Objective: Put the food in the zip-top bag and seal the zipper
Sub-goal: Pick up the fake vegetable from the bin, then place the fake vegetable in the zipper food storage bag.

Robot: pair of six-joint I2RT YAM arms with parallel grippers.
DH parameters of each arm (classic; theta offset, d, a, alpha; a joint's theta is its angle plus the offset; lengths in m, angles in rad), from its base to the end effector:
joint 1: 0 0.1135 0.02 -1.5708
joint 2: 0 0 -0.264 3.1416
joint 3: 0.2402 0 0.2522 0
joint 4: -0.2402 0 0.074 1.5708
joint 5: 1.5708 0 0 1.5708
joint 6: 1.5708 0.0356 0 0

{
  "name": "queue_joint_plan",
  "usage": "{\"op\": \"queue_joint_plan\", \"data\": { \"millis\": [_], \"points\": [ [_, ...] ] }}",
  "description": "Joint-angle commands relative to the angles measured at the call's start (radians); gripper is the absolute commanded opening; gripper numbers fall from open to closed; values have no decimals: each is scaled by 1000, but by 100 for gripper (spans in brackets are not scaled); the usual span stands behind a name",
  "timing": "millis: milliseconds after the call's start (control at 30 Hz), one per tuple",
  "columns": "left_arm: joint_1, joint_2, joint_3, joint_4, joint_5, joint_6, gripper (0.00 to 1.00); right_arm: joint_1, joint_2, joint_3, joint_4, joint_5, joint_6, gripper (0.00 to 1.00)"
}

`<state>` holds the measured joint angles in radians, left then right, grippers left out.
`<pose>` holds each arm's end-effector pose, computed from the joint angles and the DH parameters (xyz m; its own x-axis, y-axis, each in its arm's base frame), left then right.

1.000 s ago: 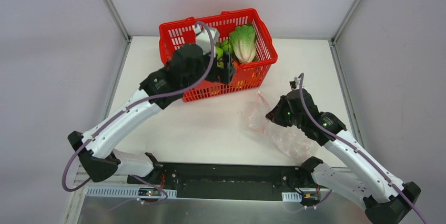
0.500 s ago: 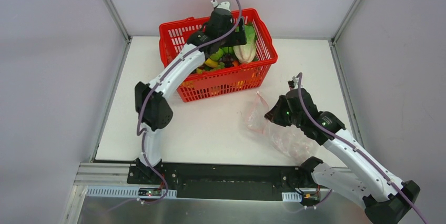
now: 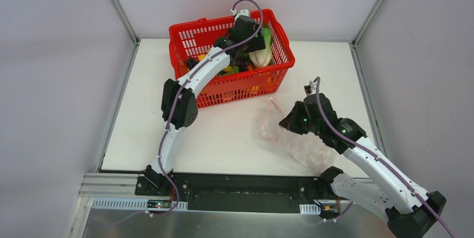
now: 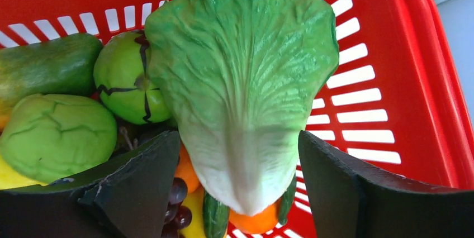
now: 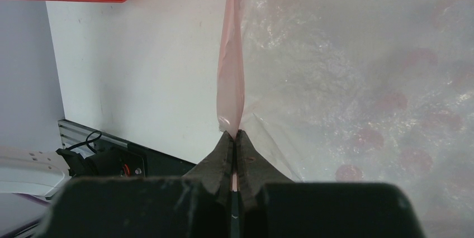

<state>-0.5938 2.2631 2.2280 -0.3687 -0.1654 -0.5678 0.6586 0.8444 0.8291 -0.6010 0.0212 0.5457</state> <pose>0.4473 -0.2949 0.3252 -0.5039 -0.2998 -0.8101 0.1844 0.8789 -0.4400 0.1428 0.1095 0.3038 -0.7012 0.1135 -0.7039 -0.2740 0.8685 0.4131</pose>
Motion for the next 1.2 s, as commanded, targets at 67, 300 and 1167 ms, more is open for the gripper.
{"op": "queue_joint_plan", "data": {
  "millis": [67, 300, 1167],
  "points": [
    [11, 74, 69, 35, 5, -26, 70, 1, -6, -5, 39, -12, -13, 0],
    [11, 57, 23, 51, 81, -38, 35, 1, 13, -17, 52, -53, -15, 0],
    [11, -633, -559, 355, 97, 92, 0, 2, -105, -74, 92, 53, 65, 0]
  ]
}}
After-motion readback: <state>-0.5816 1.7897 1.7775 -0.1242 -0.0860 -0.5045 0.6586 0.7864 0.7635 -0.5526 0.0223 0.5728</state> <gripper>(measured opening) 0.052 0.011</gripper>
